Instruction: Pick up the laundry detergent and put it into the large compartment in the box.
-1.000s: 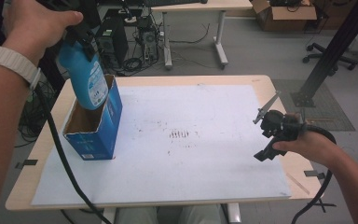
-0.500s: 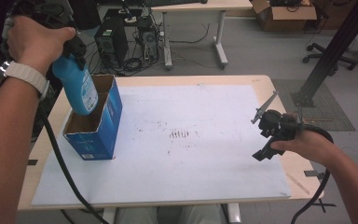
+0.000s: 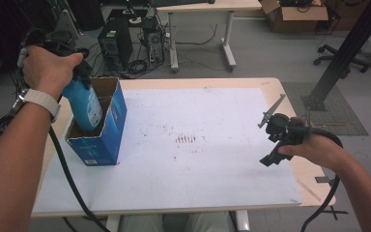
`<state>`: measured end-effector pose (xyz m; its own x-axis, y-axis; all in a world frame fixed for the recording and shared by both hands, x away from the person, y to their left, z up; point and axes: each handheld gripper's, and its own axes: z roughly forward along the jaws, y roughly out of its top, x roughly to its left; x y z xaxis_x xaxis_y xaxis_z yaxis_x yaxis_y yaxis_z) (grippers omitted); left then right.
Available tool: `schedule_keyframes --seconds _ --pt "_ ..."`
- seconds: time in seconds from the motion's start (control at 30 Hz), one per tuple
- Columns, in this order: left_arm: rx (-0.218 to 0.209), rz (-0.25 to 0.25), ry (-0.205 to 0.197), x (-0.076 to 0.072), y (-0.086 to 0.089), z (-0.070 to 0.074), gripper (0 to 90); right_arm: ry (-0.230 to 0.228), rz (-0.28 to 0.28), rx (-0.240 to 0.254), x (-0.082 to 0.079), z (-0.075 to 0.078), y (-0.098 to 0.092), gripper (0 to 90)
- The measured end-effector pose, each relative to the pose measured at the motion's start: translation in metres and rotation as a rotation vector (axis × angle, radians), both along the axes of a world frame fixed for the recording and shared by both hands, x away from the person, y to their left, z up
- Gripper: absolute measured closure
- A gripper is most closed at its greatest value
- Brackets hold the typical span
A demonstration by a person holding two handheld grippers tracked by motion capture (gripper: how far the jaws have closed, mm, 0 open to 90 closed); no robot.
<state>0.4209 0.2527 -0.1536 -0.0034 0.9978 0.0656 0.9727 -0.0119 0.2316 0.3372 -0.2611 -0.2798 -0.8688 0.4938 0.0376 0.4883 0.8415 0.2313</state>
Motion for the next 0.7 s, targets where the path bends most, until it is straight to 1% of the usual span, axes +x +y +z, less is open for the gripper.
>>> schedule_keyframes --seconds 0.03,0.13,0.23,0.27,0.33,0.37,0.4,0.5,0.53,0.6,0.67,0.7 --pt "0.001 -0.001 0.009 0.0 0.0 -0.005 37.1 0.0 -0.001 0.001 0.0 0.0 0.0 9.2" --pt "0.005 0.002 0.001 0.0 0.001 -0.018 37.1 0.001 -0.002 -0.002 0.0 -0.001 -0.001 9.2" --pt "-0.004 0.011 -0.002 0.001 0.003 -0.031 37.1 0.003 -0.003 -0.001 0.0 -0.003 -0.001 9.2" --pt "-0.007 0.011 0.004 0.001 0.003 -0.035 37.1 0.003 -0.003 -0.002 0.0 -0.003 -0.001 9.2" --pt "-0.008 0.011 0.003 0.001 0.004 -0.043 37.1 0.005 -0.004 -0.001 0.0 -0.003 -0.001 9.2" --pt "-0.008 0.011 0.003 0.001 0.004 -0.043 37.1 0.005 -0.004 -0.001 0.0 -0.003 -0.001 9.2" --pt "-0.007 0.015 -0.001 0.001 0.004 -0.05 37.2 0.004 -0.007 0.0 0.0 -0.003 -0.001 9.2" --pt "0.0 0.011 0.004 0.002 0.003 -0.062 37.1 0.005 -0.003 0.0 0.0 -0.003 0.0 9.2" --pt "0.004 0.008 -0.001 0.002 0.002 -0.067 37.1 0.005 -0.004 0.002 0.0 -0.003 0.0 9.2" --pt "0.004 0.008 0.005 0.003 0.002 -0.073 37.2 0.006 -0.003 -0.002 0.0 -0.004 0.0 9.2" --pt "0.004 0.006 -0.003 0.003 0.002 -0.08 37.1 0.006 -0.004 -0.001 0.0 -0.004 0.0 9.2" --pt "0.001 0.008 0.003 0.003 0.002 -0.084 37.2 0.006 -0.006 -0.002 0.0 -0.004 -0.001 9.2"
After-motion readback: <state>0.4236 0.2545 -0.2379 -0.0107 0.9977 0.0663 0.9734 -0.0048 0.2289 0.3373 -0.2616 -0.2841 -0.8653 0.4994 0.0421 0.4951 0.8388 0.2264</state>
